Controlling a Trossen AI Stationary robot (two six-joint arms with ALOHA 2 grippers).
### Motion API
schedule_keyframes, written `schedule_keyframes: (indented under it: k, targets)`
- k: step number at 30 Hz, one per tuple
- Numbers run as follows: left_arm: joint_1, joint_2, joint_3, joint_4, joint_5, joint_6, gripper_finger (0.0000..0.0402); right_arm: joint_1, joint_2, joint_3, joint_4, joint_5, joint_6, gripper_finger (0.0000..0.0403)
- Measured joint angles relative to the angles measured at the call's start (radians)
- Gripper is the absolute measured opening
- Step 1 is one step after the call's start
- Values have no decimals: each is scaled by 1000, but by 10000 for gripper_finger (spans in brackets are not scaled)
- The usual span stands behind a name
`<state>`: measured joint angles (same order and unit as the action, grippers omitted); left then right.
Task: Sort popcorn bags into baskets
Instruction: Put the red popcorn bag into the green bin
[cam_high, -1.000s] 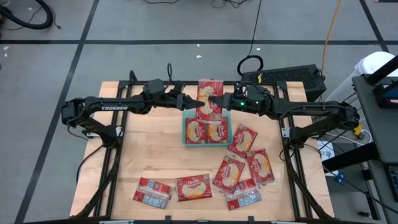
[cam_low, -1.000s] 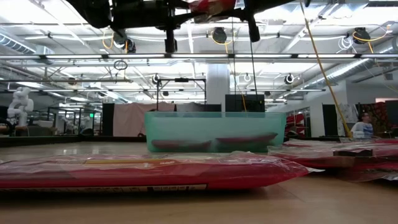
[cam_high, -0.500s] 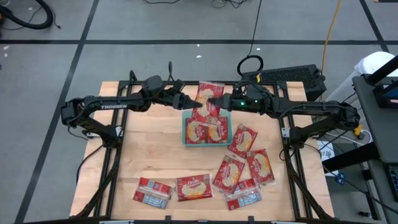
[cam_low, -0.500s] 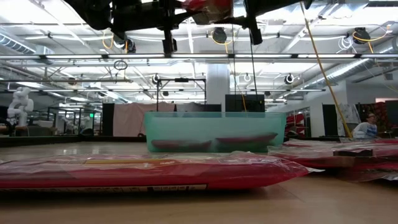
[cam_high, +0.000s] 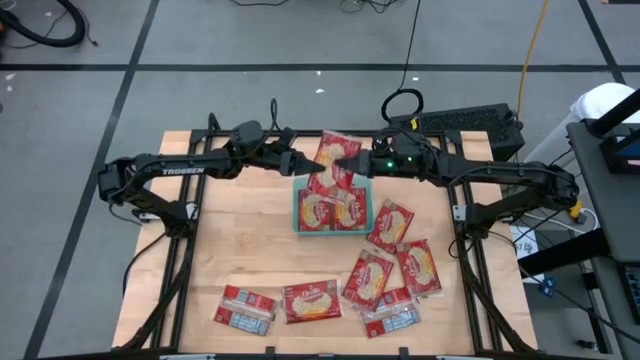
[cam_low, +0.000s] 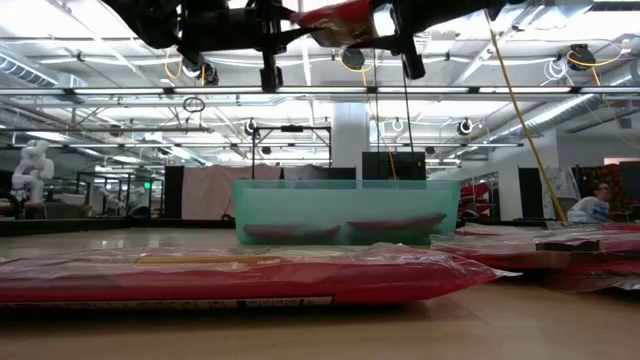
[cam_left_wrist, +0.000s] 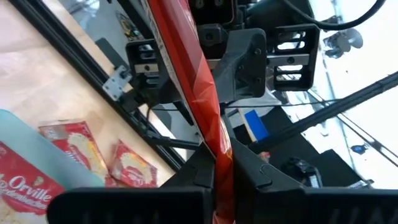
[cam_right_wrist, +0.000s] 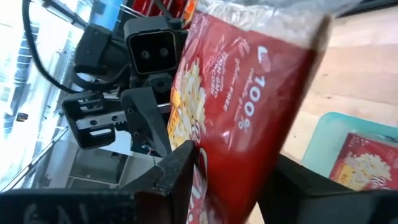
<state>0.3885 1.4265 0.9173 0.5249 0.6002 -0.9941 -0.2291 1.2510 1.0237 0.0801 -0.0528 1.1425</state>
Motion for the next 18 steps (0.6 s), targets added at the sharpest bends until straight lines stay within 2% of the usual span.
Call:
schedule_keyframes:
  k: [5,13,18]
  targets:
    - [0,-12,0,22,-15,-29,27,1,-5,0,-4,29,15,143]
    - [26,-56,1,-30,-53,12,29,1,-21,0,12,30,15,187]
    - [33,-57,1,-43,-73,22,30,2,-19,-2,11,25,-4,185]
